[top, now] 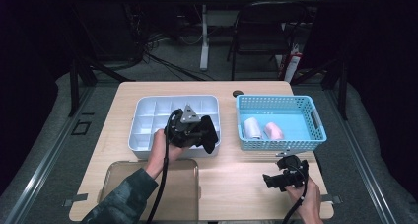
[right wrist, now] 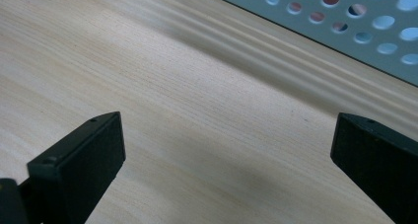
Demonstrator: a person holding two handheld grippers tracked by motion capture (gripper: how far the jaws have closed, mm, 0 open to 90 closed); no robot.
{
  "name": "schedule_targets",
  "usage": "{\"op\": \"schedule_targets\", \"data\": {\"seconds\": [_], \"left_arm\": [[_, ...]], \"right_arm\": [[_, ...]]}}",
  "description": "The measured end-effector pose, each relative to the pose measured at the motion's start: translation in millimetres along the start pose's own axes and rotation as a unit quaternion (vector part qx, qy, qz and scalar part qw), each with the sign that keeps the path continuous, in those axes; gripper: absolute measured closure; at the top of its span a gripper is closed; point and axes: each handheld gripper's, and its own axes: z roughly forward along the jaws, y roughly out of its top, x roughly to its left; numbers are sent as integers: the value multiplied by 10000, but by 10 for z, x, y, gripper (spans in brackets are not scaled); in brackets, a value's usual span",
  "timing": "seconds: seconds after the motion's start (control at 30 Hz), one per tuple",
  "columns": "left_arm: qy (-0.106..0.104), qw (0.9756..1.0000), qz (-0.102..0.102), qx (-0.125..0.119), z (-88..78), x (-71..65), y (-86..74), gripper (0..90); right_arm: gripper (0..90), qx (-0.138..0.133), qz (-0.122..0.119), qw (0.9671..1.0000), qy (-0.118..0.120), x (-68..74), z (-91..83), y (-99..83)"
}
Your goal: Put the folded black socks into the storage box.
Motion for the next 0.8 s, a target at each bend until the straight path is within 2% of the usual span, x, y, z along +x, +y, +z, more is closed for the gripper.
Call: {"op": "schedule_targets", "data": {"seconds": [0.4,0.57,0.73,0.8], "left_arm": [[352,9984,94,431,344,92,45,655],[434,9976,128,532,456,93,49,655],[534,9959,275,673,547,75,59,655],[558,9957,276,691,581,62,59,655]], "right_arm": [[0,9,-10,10000,-30,-8,-5,0],[0,10,-8,10000,-36,-10,-4,0],[0,1,1,10000,-23,-9,-5,0],[0,12,-13,10000,-37,-8,-5,1]]}}
